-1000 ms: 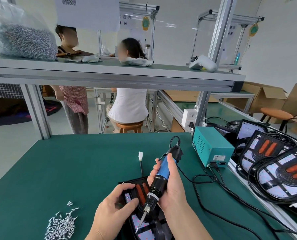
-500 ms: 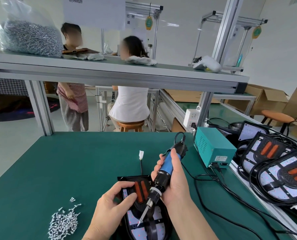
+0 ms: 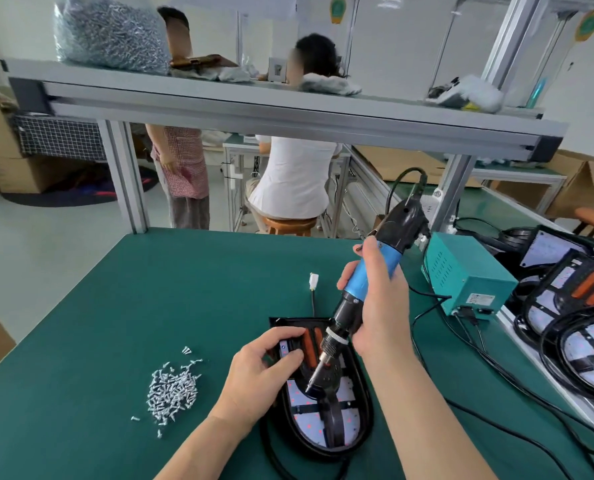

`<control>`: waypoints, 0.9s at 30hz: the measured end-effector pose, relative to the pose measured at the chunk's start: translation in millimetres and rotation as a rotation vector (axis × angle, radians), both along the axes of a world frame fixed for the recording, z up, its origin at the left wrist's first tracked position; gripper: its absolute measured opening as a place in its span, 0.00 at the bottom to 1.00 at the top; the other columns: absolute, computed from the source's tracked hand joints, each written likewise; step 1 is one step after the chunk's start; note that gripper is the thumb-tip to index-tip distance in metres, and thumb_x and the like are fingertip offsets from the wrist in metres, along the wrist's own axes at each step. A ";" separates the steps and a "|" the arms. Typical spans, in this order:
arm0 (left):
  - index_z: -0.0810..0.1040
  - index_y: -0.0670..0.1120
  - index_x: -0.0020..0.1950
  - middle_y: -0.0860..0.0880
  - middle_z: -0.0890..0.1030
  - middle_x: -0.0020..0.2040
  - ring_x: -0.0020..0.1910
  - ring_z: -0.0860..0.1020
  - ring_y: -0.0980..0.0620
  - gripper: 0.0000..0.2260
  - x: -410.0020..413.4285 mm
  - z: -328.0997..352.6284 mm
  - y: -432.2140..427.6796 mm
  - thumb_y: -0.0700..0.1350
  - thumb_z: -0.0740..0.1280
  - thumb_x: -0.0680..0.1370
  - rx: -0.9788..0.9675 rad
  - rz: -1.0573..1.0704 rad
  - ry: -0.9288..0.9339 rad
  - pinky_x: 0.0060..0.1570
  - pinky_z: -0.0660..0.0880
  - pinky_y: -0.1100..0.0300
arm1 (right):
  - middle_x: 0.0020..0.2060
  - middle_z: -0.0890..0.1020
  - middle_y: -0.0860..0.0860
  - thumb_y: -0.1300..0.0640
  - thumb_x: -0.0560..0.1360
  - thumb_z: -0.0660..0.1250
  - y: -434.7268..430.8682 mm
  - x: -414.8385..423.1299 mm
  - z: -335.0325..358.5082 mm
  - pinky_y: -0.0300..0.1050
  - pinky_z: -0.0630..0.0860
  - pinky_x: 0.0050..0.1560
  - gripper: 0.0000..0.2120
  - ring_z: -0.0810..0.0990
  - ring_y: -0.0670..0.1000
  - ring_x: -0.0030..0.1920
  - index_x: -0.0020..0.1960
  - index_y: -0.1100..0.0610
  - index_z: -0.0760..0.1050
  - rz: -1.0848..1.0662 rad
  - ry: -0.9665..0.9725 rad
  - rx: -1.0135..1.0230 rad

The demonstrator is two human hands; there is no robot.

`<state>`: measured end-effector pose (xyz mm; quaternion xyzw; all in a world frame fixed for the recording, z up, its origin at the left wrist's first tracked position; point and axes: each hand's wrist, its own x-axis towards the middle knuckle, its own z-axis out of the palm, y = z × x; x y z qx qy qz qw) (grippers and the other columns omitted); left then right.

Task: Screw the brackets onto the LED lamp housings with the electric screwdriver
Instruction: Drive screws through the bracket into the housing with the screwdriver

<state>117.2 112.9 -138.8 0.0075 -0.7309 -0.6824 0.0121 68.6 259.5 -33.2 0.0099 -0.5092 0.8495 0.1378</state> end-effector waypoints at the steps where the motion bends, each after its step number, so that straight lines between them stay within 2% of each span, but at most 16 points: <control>1: 0.83 0.59 0.58 0.48 0.87 0.46 0.40 0.82 0.45 0.16 0.5 1.6 0.4 0.50 0.70 0.71 -0.002 -0.002 -0.007 0.42 0.80 0.54 | 0.26 0.74 0.53 0.50 0.81 0.68 -1.3 2.6 -1.9 0.33 0.71 0.27 0.12 0.71 0.45 0.24 0.53 0.59 0.73 -0.007 0.032 0.036; 3: 0.82 0.60 0.58 0.48 0.86 0.44 0.35 0.79 0.50 0.16 1.1 2.7 0.1 0.51 0.70 0.71 -0.013 0.003 -0.012 0.33 0.74 0.61 | 0.27 0.75 0.53 0.51 0.79 0.68 -3.6 7.3 -6.4 0.34 0.71 0.29 0.12 0.72 0.45 0.26 0.53 0.60 0.73 -0.015 0.079 0.089; 7: 0.83 0.60 0.57 0.50 0.86 0.43 0.32 0.77 0.54 0.13 1.4 2.8 -0.5 0.47 0.70 0.75 -0.030 0.006 0.000 0.28 0.70 0.70 | 0.30 0.75 0.56 0.49 0.75 0.70 -7.1 13.6 -10.3 0.35 0.72 0.31 0.13 0.73 0.47 0.28 0.49 0.57 0.73 -0.020 0.121 0.126; 13: 0.83 0.60 0.57 0.51 0.87 0.42 0.31 0.79 0.55 0.12 3.6 5.4 -1.0 0.45 0.71 0.76 -0.041 0.004 0.010 0.27 0.70 0.71 | 0.28 0.75 0.54 0.44 0.72 0.71 -11.2 18.9 -11.6 0.35 0.72 0.31 0.06 0.73 0.47 0.28 0.39 0.43 0.75 0.013 0.190 0.199; 16: 0.83 0.62 0.54 0.51 0.87 0.43 0.32 0.79 0.56 0.14 3.4 6.4 -1.3 0.42 0.71 0.78 -0.066 0.011 0.019 0.28 0.70 0.72 | 0.28 0.75 0.54 0.44 0.72 0.71 -14.3 20.5 -12.8 0.36 0.72 0.31 0.06 0.73 0.47 0.27 0.41 0.43 0.76 0.042 0.196 0.187; 27: 0.82 0.63 0.56 0.54 0.86 0.40 0.30 0.77 0.57 0.13 2.0 1.9 -2.5 0.45 0.71 0.77 -0.105 0.011 0.034 0.27 0.70 0.71 | 0.30 0.76 0.54 0.46 0.73 0.71 -17.1 28.7 -17.1 0.36 0.76 0.38 0.07 0.75 0.49 0.30 0.48 0.48 0.79 0.137 0.276 0.186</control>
